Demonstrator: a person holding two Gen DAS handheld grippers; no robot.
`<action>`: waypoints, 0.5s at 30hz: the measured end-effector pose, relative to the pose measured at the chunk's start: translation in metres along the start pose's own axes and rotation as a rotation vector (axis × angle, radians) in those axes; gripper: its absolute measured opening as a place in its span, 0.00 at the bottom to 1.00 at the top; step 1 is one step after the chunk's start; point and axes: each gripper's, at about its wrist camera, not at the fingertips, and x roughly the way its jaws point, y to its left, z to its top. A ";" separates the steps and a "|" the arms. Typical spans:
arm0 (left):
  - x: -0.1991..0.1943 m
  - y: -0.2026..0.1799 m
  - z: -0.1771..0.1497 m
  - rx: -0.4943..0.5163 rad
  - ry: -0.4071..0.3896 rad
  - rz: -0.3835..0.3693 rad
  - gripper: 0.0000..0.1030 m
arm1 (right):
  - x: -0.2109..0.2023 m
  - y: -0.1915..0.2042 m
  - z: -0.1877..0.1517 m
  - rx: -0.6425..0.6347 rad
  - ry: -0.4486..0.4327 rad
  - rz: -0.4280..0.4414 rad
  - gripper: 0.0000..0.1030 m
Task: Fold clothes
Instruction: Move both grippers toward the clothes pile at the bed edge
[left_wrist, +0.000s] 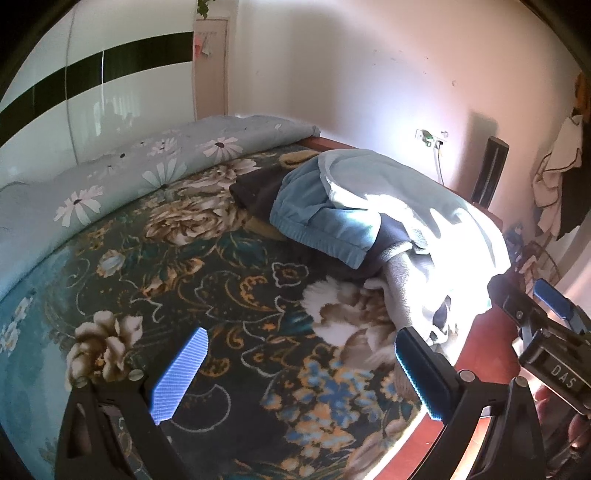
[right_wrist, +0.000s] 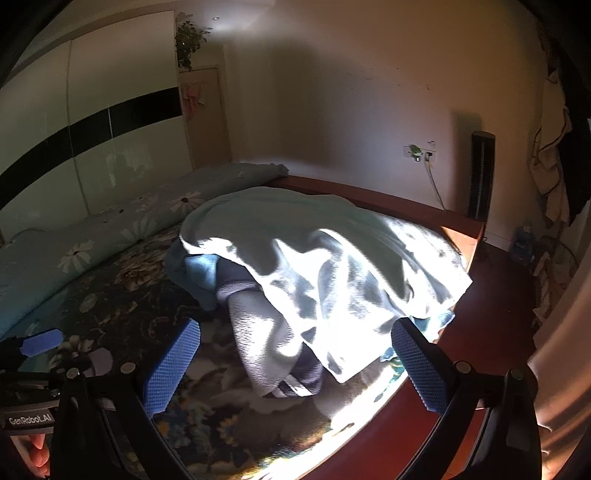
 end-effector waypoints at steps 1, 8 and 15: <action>-0.001 -0.001 0.000 -0.003 -0.005 0.000 1.00 | 0.000 0.002 -0.001 0.001 -0.002 0.004 1.00; -0.006 0.018 -0.001 -0.038 -0.006 -0.045 1.00 | 0.004 0.005 0.003 0.001 -0.002 0.024 1.00; -0.016 0.026 -0.001 -0.015 -0.038 -0.027 1.00 | 0.005 0.017 0.004 -0.032 -0.007 0.061 1.00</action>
